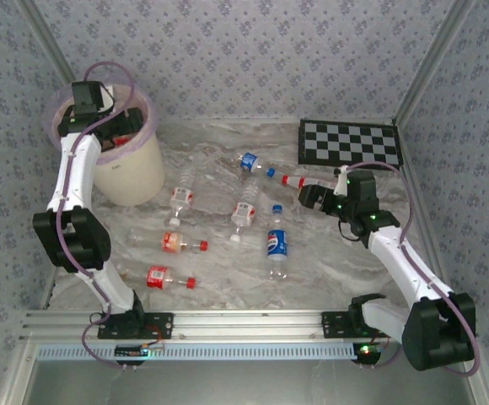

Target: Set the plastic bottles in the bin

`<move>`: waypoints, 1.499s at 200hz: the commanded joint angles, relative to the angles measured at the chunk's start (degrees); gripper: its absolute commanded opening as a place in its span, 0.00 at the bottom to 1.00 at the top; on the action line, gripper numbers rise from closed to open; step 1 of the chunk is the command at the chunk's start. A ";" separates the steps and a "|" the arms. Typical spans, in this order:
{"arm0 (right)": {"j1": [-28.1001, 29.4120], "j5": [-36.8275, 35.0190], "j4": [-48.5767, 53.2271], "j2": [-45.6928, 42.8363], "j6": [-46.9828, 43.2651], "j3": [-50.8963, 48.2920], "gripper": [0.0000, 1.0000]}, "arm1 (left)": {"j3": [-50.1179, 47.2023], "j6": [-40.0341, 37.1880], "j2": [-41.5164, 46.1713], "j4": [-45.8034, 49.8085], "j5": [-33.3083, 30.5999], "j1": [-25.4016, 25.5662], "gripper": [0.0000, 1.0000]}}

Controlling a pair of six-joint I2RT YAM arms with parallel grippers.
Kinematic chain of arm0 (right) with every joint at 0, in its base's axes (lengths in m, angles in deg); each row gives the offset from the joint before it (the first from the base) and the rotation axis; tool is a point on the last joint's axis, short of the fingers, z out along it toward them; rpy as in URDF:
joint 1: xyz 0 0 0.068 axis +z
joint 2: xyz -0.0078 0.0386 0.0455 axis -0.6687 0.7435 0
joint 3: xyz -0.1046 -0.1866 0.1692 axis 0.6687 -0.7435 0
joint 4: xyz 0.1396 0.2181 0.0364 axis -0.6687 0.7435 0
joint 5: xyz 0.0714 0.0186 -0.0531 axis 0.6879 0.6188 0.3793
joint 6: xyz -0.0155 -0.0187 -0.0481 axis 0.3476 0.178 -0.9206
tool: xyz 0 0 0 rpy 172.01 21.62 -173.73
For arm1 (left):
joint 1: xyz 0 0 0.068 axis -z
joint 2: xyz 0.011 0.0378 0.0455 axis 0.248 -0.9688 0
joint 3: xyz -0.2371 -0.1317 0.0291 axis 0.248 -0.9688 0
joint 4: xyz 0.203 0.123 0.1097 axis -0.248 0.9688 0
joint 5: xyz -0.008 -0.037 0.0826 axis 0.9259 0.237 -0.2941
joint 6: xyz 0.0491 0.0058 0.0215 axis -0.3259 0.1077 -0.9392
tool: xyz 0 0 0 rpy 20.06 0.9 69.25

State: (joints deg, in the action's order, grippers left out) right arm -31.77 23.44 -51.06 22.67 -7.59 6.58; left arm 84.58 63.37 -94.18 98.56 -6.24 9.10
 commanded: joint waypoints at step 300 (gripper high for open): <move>-7.28 -17.67 0.88 26.78 59.73 13.58 0.94 | -44.81 10.12 38.76 -15.90 -11.40 43.93 0.99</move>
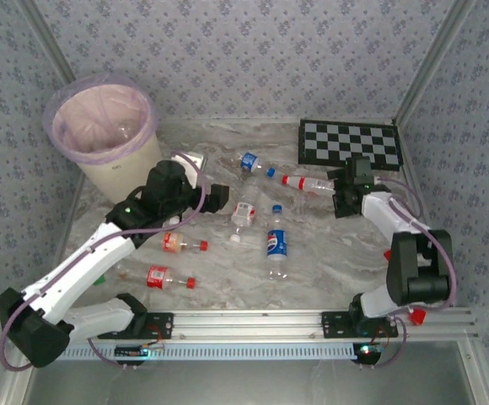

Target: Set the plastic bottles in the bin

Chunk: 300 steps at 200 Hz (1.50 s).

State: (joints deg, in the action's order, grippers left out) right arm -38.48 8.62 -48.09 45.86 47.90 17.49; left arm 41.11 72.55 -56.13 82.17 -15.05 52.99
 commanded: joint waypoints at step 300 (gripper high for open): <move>2.34 35.38 6.53 -14.15 -64.51 6.21 0.24 | 18.65 -2.13 -30.46 -8.84 32.27 6.37 0.99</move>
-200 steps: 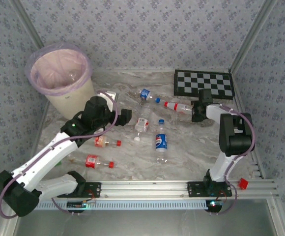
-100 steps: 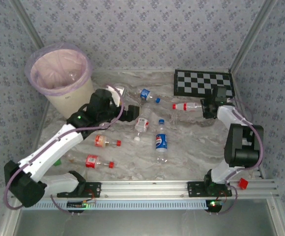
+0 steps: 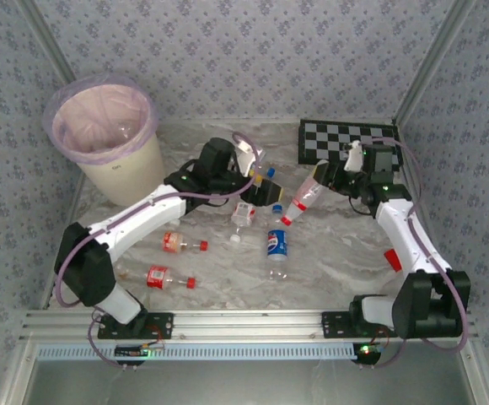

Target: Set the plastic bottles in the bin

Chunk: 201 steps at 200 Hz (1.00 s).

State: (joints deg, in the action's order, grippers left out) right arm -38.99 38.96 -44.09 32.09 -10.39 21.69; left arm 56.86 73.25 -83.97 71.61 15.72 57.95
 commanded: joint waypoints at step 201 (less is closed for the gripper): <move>9.96 0.84 2.15 -0.89 -5.02 5.69 0.61 | 2.34 -1.20 -8.27 -3.37 1.62 3.95 0.49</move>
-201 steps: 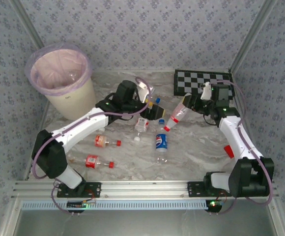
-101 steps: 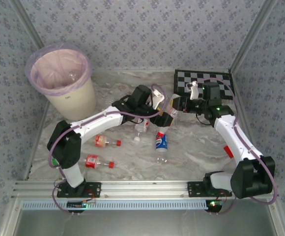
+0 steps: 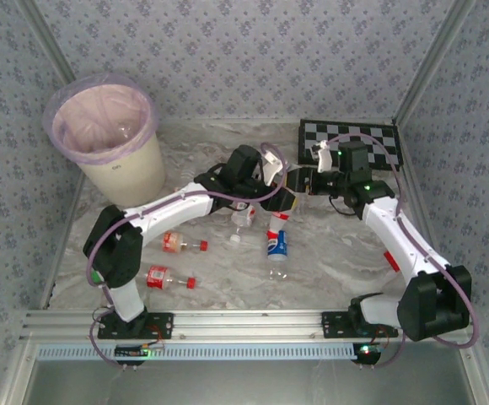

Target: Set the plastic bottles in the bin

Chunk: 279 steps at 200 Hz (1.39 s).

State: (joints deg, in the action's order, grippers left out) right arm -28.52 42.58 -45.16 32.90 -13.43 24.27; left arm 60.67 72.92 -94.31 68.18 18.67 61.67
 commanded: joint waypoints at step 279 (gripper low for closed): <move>-0.60 -18.00 8.34 -20.61 -3.05 -7.44 1.00 | 43.75 -9.02 -3.47 28.90 -32.33 -51.25 0.19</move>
State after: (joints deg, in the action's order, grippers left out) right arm -29.28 26.65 -39.28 14.19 -15.02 17.05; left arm 101.47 63.10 -93.48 88.71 -15.99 11.79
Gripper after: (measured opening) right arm 0.996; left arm 0.406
